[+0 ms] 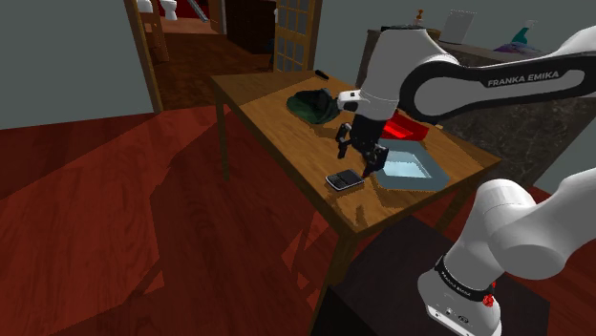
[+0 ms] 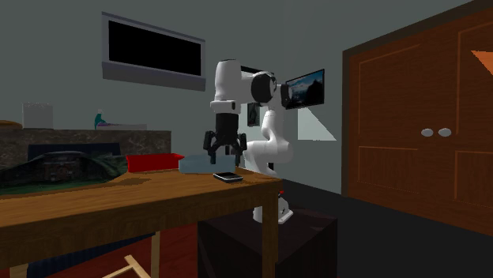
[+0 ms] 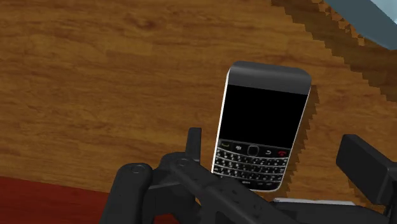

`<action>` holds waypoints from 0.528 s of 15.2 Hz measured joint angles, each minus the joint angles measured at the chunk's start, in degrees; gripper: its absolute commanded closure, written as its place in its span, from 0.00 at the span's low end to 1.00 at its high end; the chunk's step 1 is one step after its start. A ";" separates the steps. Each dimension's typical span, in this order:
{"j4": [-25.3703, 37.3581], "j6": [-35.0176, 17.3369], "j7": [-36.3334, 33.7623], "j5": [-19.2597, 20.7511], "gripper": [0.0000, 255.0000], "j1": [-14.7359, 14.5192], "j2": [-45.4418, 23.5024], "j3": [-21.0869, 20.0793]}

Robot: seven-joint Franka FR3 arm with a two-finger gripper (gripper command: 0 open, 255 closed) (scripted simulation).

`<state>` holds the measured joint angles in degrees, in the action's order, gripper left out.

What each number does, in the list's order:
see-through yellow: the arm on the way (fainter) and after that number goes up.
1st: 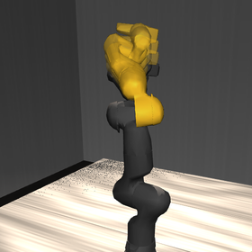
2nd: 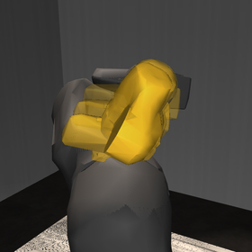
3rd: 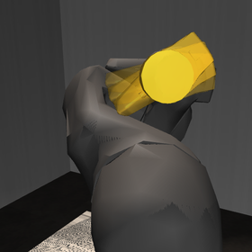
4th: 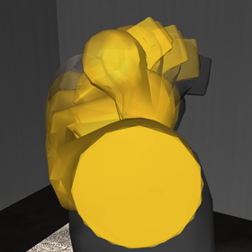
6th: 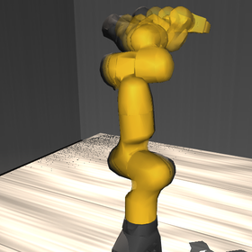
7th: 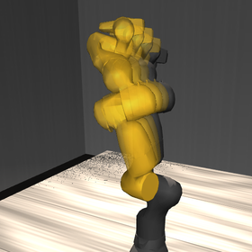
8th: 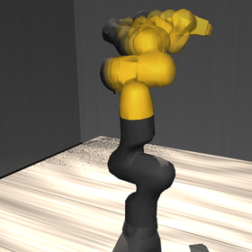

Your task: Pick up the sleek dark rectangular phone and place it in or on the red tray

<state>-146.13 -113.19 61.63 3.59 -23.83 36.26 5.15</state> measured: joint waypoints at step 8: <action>-4.68 -6.80 3.14 0.28 0.00 -0.99 -1.74 0.95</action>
<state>-150.80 -119.99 64.77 3.87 -24.82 34.53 6.10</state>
